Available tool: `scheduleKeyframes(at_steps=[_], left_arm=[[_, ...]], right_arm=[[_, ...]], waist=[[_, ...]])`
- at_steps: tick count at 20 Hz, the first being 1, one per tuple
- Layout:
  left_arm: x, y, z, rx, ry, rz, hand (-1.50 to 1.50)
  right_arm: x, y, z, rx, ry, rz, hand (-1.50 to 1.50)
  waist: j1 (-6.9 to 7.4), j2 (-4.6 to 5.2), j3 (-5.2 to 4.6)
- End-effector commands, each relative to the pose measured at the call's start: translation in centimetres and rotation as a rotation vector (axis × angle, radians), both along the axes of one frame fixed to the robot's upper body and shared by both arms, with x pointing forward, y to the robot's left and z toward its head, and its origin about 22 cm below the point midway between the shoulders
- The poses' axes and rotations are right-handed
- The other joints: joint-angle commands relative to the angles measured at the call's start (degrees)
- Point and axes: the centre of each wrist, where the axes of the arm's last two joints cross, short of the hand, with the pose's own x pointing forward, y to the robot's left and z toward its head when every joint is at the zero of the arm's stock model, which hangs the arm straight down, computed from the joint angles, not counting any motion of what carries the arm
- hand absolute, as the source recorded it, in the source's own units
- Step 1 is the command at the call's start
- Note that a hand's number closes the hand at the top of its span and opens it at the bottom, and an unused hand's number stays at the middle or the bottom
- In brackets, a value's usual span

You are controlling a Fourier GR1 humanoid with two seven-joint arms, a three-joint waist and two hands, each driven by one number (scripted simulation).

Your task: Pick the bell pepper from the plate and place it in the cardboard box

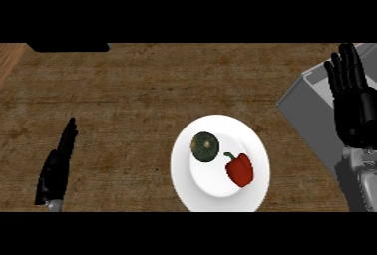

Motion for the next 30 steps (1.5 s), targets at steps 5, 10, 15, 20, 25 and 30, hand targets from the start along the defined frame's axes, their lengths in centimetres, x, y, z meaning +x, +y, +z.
scheduleKeyframes(at_steps=[5,10,15,20,25,30], left_arm=[[1.8,-0.7,3.2,-0.272,-0.011,-0.091,0.0],[2.7,1.9,6.9,-0.395,0.01,-0.132,0.0],[2.2,2.6,8.4,-0.402,0.038,-0.122,0.0],[1.3,3.5,7.5,-0.383,0.043,-0.116,0.0],[2.2,2.9,7.8,-0.407,0.046,-0.115,0.0],[2.9,1.2,8.3,-0.396,0.042,-0.114,0.0]], right_arm=[[-0.9,2.5,-0.5,-0.071,0.112,0.501,-1.5],[-2.1,0.8,-2.3,-0.124,-0.227,0.227,-1.5],[-5.4,-0.1,-0.6,-0.286,-0.348,0.44,-1.5],[-6.5,-1.9,1.6,-0.713,-0.12,0.51,-1.5],[-6.9,-0.3,5.9,-1.082,0.022,0.471,-1.5],[-8.1,3.5,6.1,-1.245,0.194,0.515,-1.5]], waist=[[1.53,-0.49,0.1],[1.03,-0.42,0.22],[0.57,-0.63,0.12],[0.59,-0.86,-0.11],[1.05,-0.76,-0.27],[1.03,-0.46,-0.08]])
